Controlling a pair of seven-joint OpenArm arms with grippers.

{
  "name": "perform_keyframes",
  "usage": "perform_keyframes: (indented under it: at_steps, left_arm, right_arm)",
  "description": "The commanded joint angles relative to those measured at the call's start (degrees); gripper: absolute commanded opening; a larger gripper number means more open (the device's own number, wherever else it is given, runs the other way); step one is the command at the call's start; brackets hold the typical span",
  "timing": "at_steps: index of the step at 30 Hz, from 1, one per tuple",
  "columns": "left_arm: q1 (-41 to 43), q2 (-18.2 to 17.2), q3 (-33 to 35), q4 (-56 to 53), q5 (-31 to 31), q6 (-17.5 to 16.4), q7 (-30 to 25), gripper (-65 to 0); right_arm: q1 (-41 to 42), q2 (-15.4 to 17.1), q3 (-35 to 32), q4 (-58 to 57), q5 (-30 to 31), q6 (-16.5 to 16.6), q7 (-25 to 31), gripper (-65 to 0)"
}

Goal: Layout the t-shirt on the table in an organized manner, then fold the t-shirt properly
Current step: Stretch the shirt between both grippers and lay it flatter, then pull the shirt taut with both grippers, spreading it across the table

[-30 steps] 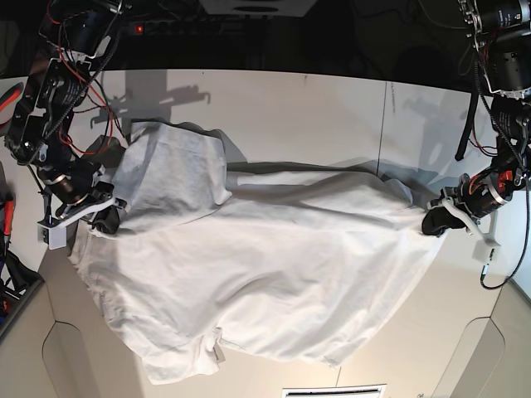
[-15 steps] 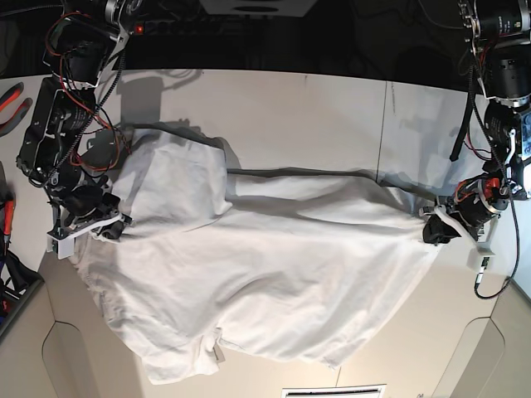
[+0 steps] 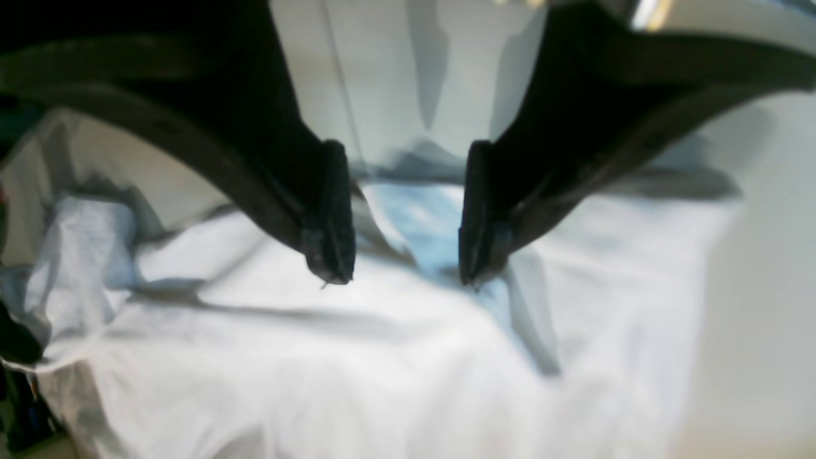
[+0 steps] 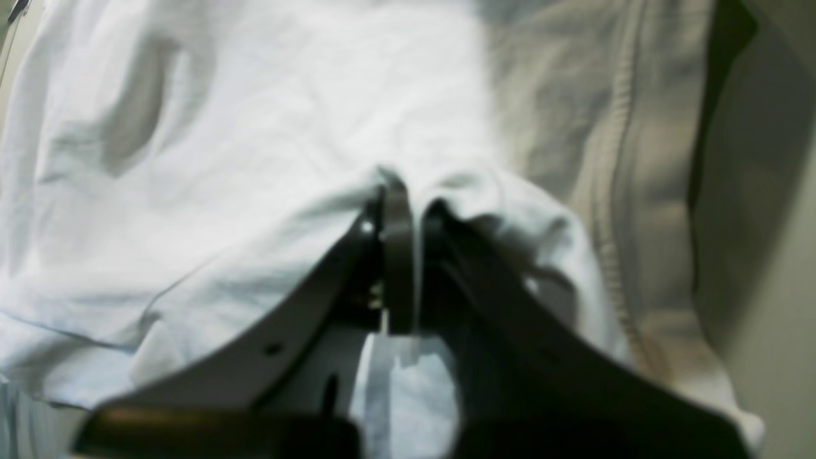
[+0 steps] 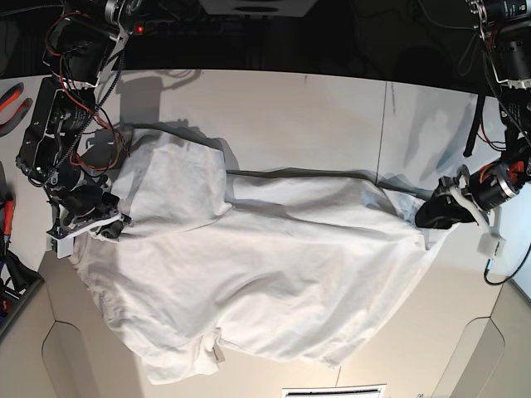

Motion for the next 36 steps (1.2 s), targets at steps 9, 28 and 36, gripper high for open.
perform_keyframes:
  at_steps: [9, 28, 36]
  left_arm:
    - [3.06, 5.07, -0.07, 1.92, 16.59, 1.14, -13.42, -34.7]
    - [1.95, 7.13, 10.27, 2.91, 31.85, 9.09, -20.92, -28.6]
    - [0.04, 7.08, 13.55, 2.93, 37.22, 14.67, -18.67, -28.7]
  right_arm:
    - [0.92, 0.46, 0.02, 0.96, 0.57, 0.09, 1.42, -65.0]
    - [0.92, 0.46, 0.02, 0.96, 0.57, 0.09, 1.2, -65.0]
    - [0.9, 0.48, 0.02, 0.96, 0.5, 0.11, 1.18, -65.0]
